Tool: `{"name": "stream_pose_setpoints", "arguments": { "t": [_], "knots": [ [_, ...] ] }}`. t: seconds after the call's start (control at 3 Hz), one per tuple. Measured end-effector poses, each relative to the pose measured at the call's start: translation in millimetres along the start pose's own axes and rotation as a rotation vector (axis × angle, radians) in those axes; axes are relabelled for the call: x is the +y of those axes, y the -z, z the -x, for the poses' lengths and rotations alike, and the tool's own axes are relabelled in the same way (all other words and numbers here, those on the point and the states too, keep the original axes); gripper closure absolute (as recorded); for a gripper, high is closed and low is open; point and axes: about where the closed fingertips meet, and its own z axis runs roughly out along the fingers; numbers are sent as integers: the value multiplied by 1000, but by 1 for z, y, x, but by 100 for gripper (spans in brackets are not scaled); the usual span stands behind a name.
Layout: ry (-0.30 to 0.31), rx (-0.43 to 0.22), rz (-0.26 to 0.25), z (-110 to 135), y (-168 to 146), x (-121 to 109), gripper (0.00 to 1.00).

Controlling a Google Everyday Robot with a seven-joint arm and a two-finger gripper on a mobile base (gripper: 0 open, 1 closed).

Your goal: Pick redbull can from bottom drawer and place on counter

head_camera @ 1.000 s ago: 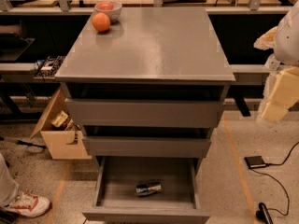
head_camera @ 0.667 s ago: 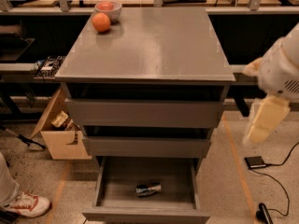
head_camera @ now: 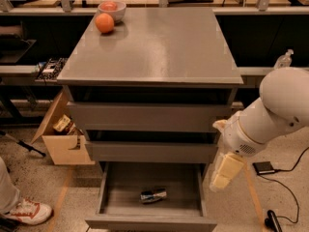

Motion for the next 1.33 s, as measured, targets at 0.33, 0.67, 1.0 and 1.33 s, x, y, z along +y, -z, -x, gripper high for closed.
{"name": "stream_pose_setpoints", "arguments": {
  "t": [0.33,0.67,1.0,1.33],
  "knots": [
    [-3,-2,2,-1,-3,0,0],
    [-49,-35,44,-15,-47,5,0],
    [-110,-57,69,-33,-107,18,0],
    [-171,-106,85,-48,-178,32,0]
  ]
}}
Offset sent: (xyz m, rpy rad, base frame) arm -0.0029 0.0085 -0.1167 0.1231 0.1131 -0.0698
